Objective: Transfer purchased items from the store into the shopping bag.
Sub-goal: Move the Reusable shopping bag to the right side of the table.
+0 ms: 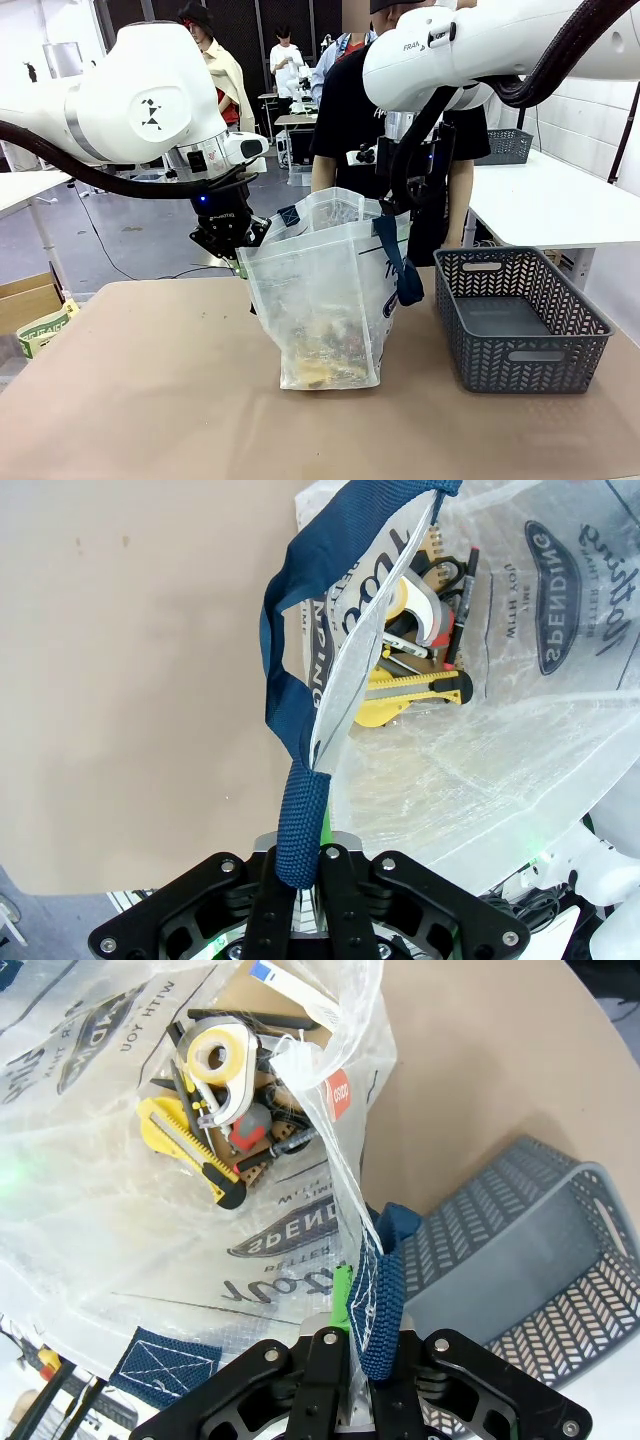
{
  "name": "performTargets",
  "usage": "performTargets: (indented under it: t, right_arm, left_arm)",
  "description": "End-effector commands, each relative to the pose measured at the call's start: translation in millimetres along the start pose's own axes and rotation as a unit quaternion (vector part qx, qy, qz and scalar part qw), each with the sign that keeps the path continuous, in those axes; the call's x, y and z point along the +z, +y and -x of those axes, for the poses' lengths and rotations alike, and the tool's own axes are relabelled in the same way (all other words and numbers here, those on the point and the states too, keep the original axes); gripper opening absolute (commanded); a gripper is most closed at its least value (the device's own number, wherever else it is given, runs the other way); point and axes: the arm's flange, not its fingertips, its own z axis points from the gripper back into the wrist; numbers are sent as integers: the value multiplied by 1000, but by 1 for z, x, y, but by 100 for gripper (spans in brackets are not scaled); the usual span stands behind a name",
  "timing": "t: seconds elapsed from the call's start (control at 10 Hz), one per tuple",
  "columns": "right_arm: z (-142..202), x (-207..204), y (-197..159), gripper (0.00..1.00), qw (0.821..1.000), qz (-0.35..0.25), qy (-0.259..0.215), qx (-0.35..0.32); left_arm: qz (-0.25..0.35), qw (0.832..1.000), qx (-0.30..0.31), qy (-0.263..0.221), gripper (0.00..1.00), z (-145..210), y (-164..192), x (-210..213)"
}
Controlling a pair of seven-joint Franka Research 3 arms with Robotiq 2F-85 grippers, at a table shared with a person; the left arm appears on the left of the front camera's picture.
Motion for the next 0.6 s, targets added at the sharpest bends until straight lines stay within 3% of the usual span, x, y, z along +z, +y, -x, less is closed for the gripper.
performTargets:
  t: [0.0,0.5]
  right_arm:
    - [1,-1,-3,0,1000,2,2,-9]
    - [1,-1,-3,0,1000,2,2,-9]
  left_arm:
    - [-1,1000,1,-1,0,0,1,0]
    - [-1,1000,1,-1,0,0,1,0]
